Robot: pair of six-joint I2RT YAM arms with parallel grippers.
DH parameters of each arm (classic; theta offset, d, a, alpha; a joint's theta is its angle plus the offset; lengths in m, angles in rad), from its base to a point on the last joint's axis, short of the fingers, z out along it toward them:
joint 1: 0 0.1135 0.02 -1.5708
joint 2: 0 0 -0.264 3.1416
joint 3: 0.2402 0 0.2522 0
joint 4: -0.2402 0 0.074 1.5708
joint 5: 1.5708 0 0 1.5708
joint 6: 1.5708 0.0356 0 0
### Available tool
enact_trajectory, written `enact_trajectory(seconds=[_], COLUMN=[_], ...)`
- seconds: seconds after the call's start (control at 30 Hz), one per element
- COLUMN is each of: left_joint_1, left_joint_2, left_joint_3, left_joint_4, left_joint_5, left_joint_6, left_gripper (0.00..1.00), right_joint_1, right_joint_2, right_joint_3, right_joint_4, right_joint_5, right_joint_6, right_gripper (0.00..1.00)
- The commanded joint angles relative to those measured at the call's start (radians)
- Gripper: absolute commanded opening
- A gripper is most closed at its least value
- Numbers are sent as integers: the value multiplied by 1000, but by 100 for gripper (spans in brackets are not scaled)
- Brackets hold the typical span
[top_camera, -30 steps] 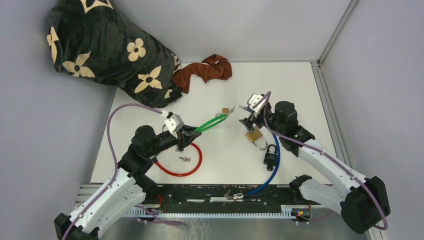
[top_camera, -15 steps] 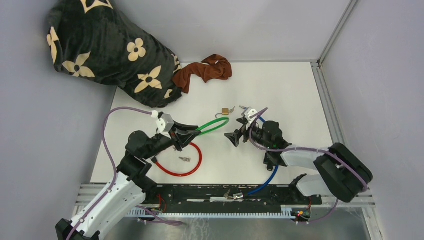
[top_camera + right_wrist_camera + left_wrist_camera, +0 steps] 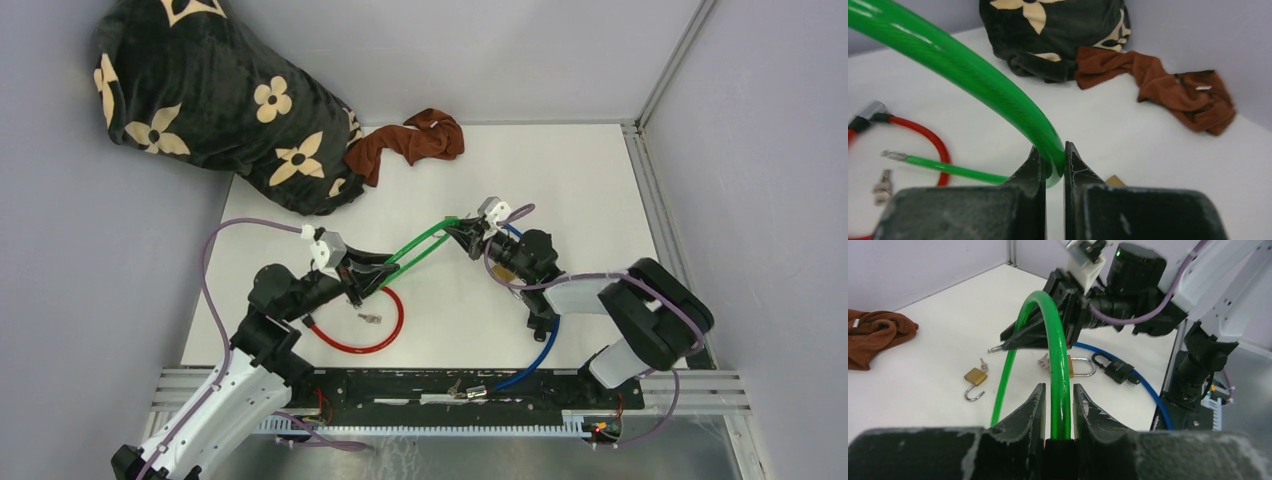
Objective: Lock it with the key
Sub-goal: Lock the lock.
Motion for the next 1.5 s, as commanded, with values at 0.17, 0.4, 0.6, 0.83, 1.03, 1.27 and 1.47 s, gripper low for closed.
enact_trajectory(seconds=[0.17,0.4,0.6,0.83,1.03,1.27,1.47], left_joint_1=[3,3,2,3,2,26,43], left_joint_2=[-89,-97,-49,-9,-30,-81,-113], left_joint_3=[29,36,30,23,31,8,-5], left_joint_4=[-254,-240,-49,4,5,220,265], left_joint_5=[-77,61,4,-120,-78,-88,-73], left_joint_6=[488,507,390,343,244,-25,-48], left_gripper=[60,80,87,27,2,2,2], right_joint_1=[21,166,319,433,439,243,160], right_joint_2=[-417,-432,-391,-371,-386,-448,-429], right_joint_3=[251,561,705,762,733,390,113], right_joint_4=[-844,-1265,-1307,-1352,-1323,-961,-534], right_joint_5=[-9,299,523,619,546,334,192], right_joint_6=[-579,-851,-979,-1073,-963,-554,-292], right_gripper=[0,0,0,0,19,65,70])
